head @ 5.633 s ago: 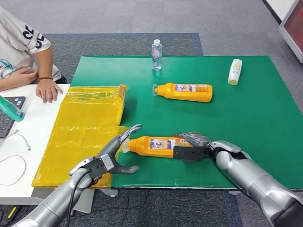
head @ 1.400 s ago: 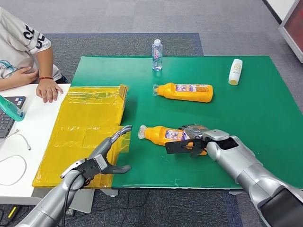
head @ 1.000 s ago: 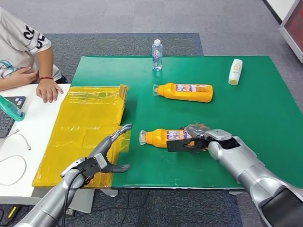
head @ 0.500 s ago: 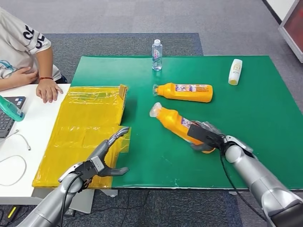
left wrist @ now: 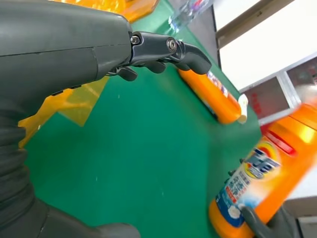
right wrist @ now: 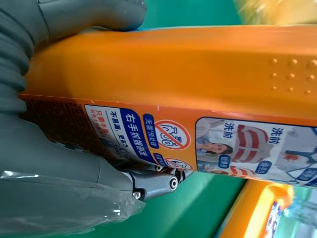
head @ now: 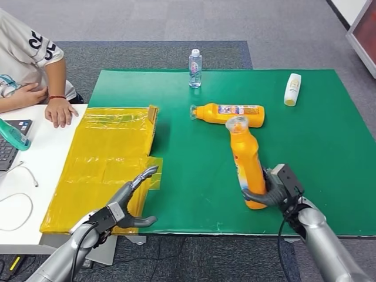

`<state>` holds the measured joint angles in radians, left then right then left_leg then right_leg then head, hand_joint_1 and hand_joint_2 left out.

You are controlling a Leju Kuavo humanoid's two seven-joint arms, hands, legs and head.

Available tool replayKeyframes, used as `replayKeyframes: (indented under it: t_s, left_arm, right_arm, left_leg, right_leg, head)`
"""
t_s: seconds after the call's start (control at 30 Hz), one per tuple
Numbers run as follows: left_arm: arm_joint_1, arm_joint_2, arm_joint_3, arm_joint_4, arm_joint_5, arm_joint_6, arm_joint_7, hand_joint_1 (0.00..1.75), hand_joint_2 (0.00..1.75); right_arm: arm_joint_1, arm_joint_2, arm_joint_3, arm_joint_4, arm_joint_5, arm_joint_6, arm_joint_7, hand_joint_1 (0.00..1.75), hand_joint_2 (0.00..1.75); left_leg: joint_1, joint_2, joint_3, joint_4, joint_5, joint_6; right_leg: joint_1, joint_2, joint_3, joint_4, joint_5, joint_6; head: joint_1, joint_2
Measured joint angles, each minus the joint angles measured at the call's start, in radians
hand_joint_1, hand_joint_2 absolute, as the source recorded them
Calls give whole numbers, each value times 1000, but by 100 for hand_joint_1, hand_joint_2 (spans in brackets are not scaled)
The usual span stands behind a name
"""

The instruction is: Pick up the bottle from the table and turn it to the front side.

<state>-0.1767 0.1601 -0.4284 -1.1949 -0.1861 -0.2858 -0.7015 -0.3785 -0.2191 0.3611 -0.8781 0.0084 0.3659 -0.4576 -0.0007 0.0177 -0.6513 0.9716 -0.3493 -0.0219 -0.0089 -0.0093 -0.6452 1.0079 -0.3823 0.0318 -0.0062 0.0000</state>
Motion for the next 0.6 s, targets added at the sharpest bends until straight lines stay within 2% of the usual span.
replayKeyframes:
  t_s: [0.1, 0.17, 0.37, 0.6]
  left_arm:
    - [14, 5, 0, -39, 99, -132, 0, 0, 175]
    - [12, 5, 1, -55, 123, -185, -1, 0, 175]
    - [-25, 0, 15, -57, 133, -234, -1, 0, 175]
    - [-57, -14, 25, -47, 124, -254, -1, 0, 175]
  right_arm:
    - [71, 5, -45, -80, -31, 55, -19, 175, 175]
    - [100, 15, -60, -135, -44, 82, -28, 175, 175]
    - [158, 67, -65, -335, -57, 118, -55, 175, 175]
    - [186, 102, -49, -485, 19, 69, -54, 175, 175]
  left_leg:
    - [0, 0, -2, 0, -1, 0]
    - [0, 0, -2, 0, -1, 0]
    - [0, 0, -1, 0, -1, -2]
    - [0, 0, -2, 0, -1, -2]
  right_leg:
    - [0, 0, -2, 0, -1, 0]
    - [0, 0, -2, 0, -2, 1]
    - [0, 1, -3, 0, -1, 0]
    - [0, 1, -3, 0, -2, 1]
  head:
    - [0, 0]
    - [0, 0]
    - [0, 0]
    - [0, 0]
